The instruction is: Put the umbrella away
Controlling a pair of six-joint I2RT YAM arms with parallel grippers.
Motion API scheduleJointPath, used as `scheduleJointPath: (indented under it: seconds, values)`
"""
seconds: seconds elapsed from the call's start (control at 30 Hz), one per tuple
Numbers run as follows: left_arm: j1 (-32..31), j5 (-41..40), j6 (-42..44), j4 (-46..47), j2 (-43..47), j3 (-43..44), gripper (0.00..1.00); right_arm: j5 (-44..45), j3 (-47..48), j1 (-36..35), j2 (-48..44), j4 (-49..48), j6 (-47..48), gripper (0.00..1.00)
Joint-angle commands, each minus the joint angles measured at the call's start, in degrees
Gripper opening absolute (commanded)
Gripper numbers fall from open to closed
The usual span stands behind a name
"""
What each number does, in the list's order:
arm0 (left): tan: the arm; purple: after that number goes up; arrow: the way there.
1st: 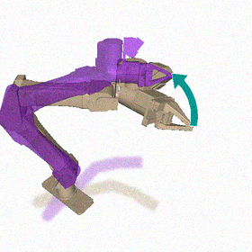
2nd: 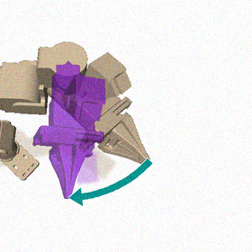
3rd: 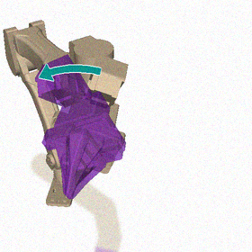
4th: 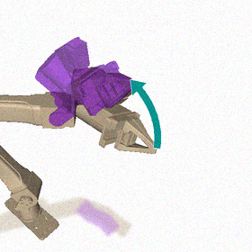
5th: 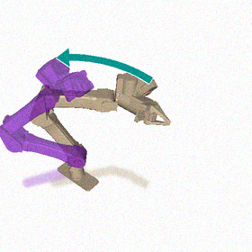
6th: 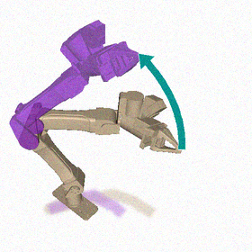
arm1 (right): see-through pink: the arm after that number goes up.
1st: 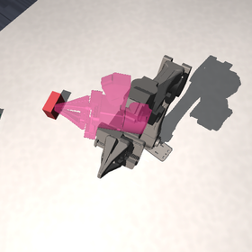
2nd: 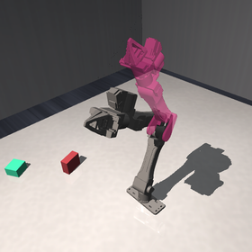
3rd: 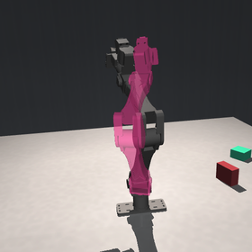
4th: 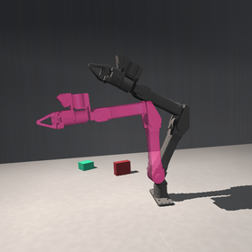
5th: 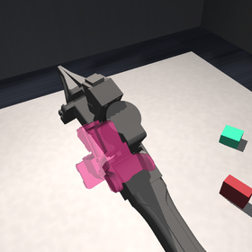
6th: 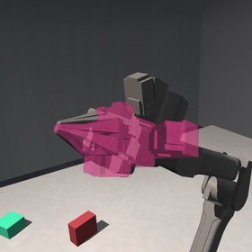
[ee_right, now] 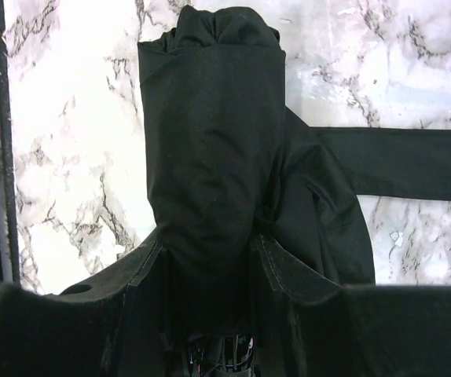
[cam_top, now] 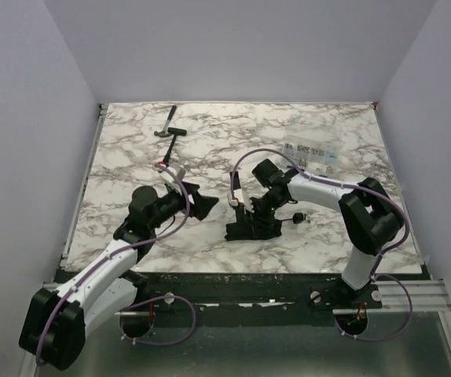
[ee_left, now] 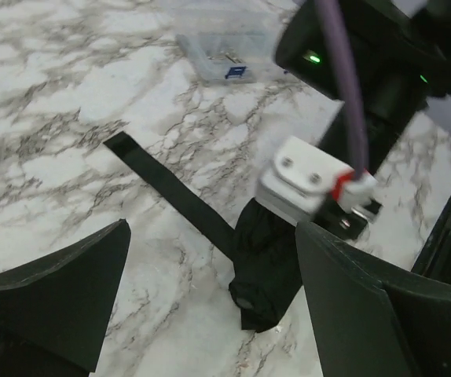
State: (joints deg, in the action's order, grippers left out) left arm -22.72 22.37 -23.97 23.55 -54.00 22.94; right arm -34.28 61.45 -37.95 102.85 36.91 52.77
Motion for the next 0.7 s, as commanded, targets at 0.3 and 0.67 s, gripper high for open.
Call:
scheduleJointPath:
  seconds: [0.3, 0.67]
  values:
    - [-32.2, -9.4, 56.4, -15.0, 1.0, -1.3, 0.87, 11.8, 4.8, 5.6, 16.2, 10.7, 2.3, 0.05]
    - [-36.6, -20.1, 67.9, -13.2, -24.9, 11.2, 0.90, 11.3, 6.4, 7.8, 17.3, 13.9, 5.7, 0.07]
